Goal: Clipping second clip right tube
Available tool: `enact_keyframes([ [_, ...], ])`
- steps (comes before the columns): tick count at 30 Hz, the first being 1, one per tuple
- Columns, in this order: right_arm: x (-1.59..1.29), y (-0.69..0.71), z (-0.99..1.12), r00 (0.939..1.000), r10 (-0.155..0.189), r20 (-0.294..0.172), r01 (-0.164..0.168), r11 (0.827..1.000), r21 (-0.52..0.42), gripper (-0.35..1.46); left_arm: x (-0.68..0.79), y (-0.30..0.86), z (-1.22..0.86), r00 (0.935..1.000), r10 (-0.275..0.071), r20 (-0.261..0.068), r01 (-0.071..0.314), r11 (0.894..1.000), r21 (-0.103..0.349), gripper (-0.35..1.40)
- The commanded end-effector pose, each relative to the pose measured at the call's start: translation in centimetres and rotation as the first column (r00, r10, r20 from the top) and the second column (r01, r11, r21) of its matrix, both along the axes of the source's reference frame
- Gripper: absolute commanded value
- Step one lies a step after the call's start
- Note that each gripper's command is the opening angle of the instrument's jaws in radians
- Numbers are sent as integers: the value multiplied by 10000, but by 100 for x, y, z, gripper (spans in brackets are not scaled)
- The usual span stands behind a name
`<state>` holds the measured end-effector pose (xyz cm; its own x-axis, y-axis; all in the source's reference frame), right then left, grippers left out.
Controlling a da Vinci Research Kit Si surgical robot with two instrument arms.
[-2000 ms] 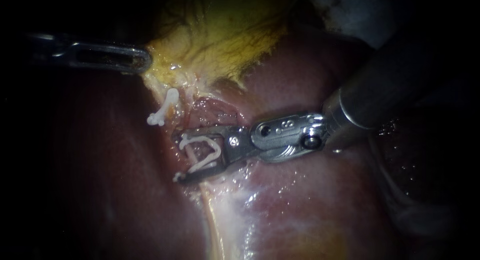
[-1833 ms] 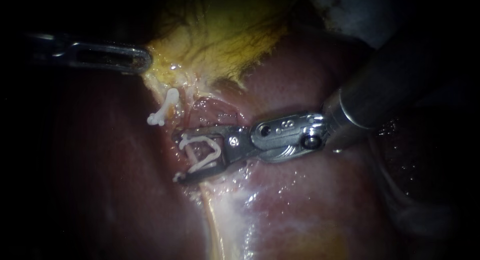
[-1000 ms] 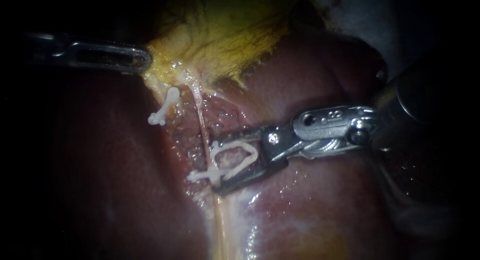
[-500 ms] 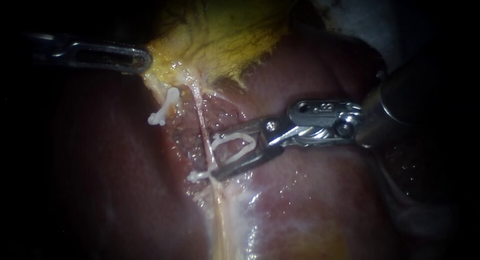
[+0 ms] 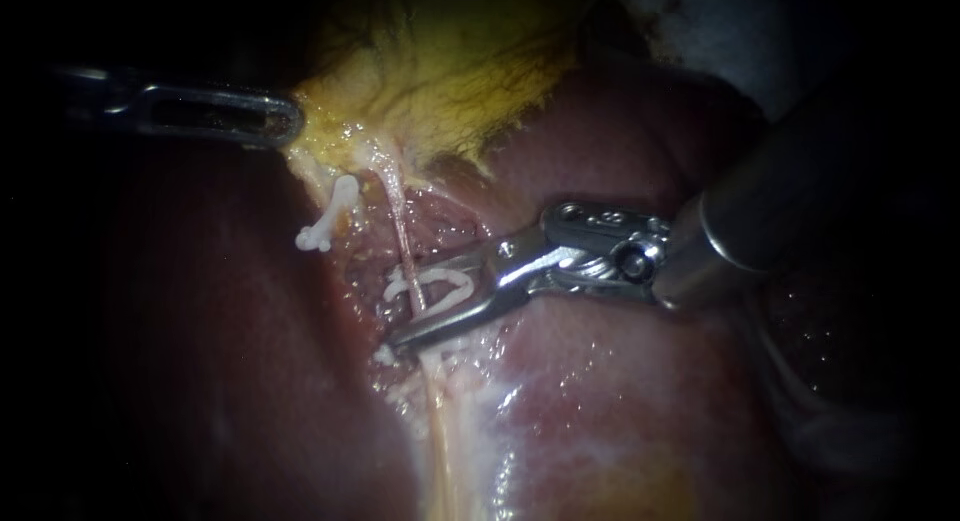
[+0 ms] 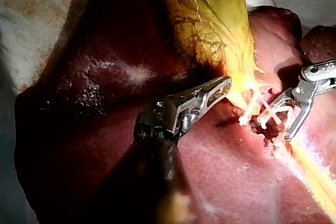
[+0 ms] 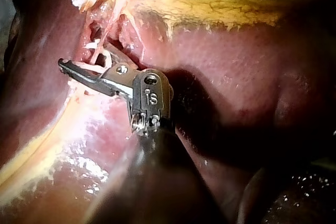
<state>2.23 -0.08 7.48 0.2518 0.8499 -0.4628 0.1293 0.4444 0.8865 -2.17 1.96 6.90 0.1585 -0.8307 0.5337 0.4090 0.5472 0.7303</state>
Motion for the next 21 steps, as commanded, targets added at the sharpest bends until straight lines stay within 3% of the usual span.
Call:
enact_keyframes([
  [1,2,0,-1,9998,42,-210,-37,9997,250,53,0,0,0,10000,-1,-2,1,10000,1,-35],
  [4,4,-2,-3,9969,161,-775,-98,9967,810,53,0,0,0,10000,-1,-2,1,10000,1,-35],
  [11,8,-6,-15,9866,307,-1602,-56,9879,1549,53,0,0,0,10000,-2,-3,2,10000,1,-35],
  [21,9,-14,-33,9874,-2,-1585,309,9811,1908,48,0,0,0,10000,-3,-3,3,10000,1,-35],
])
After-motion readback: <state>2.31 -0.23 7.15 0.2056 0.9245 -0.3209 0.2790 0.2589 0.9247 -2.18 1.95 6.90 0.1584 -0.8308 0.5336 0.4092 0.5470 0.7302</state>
